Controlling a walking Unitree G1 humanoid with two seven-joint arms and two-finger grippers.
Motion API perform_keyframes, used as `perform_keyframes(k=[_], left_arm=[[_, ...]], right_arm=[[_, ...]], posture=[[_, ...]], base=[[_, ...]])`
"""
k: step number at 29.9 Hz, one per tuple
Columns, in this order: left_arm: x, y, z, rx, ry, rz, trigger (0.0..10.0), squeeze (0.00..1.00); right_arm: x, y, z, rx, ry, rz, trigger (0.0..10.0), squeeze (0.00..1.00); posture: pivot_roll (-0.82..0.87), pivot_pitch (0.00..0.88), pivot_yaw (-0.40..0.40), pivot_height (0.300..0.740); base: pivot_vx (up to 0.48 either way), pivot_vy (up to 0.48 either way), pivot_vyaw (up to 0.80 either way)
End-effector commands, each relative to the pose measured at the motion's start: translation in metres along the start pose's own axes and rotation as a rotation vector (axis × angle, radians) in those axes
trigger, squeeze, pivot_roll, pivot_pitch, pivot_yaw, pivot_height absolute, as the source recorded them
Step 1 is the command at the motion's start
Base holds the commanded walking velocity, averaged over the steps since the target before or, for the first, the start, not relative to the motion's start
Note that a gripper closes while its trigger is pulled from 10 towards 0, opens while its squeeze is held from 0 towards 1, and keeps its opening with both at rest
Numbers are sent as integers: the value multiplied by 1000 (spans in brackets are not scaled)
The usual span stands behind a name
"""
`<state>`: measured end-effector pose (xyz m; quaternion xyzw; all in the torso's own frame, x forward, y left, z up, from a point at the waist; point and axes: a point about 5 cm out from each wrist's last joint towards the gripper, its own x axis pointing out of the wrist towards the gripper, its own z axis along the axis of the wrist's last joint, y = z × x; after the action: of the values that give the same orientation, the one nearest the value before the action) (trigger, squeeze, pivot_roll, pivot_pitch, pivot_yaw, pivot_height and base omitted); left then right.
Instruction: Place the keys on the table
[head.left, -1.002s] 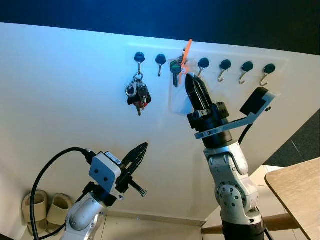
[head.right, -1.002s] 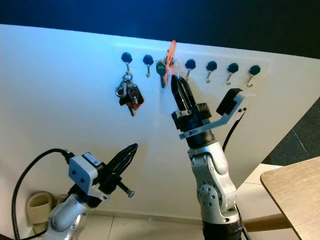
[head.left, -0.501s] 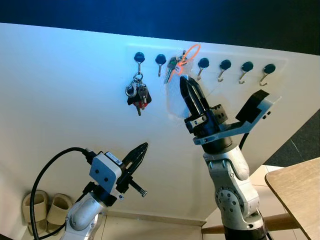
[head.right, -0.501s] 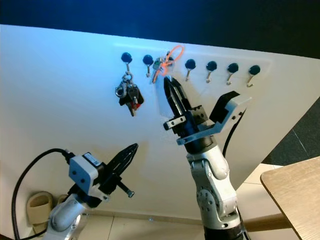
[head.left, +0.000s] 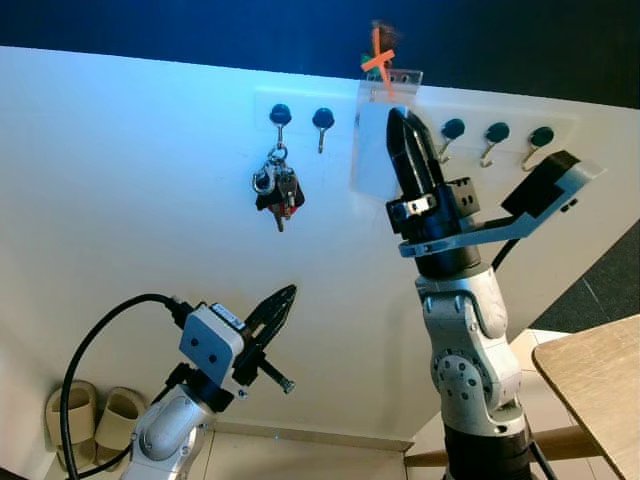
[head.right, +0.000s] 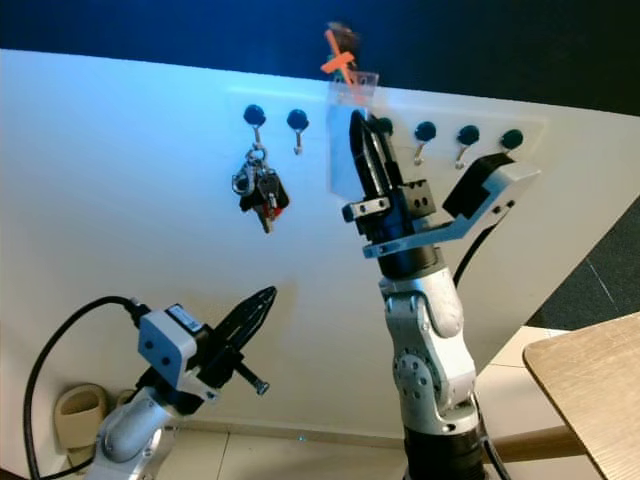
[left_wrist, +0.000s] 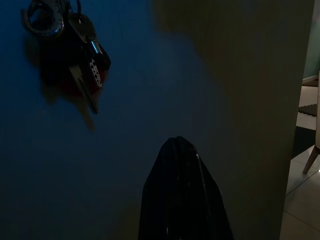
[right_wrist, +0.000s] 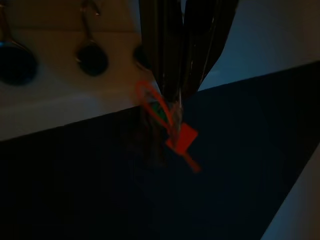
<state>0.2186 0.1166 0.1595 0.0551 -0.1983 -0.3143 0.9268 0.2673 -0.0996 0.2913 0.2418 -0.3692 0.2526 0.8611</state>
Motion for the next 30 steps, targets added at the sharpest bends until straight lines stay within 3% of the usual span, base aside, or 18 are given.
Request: perform_keyframes(k=[1, 12, 17, 24, 30], left_arm=[[-1, -2, 1, 9, 13, -30, 10000, 0], [-1, -3, 1, 10, 16, -32, 10000, 0], [-2, -4, 0, 12, 20, -38, 10000, 0], [-2, -4, 0, 13, 22, -39, 10000, 0], [-2, -4, 0, 15, 22, -36, 10000, 0]], right_arm=[[1, -8, 1, 29, -1, -55, 10000, 0], [-1, -15, -2, 126, 12, -134, 10000, 0], [-4, -15, -13, 180, 96, -141, 10000, 0], [-6, -5, -21, 153, 170, -54, 10000, 0], [-2, 7, -13, 84, 130, 58, 10000, 0]], posture=[[77, 80, -60, 740], [78, 82, -63, 740], [76, 83, -62, 740], [77, 85, -63, 740], [77, 85, -62, 740]], base=[[0, 0, 0], [0, 0, 0], [0, 0, 0], [0, 0, 0], [0, 0, 0]])
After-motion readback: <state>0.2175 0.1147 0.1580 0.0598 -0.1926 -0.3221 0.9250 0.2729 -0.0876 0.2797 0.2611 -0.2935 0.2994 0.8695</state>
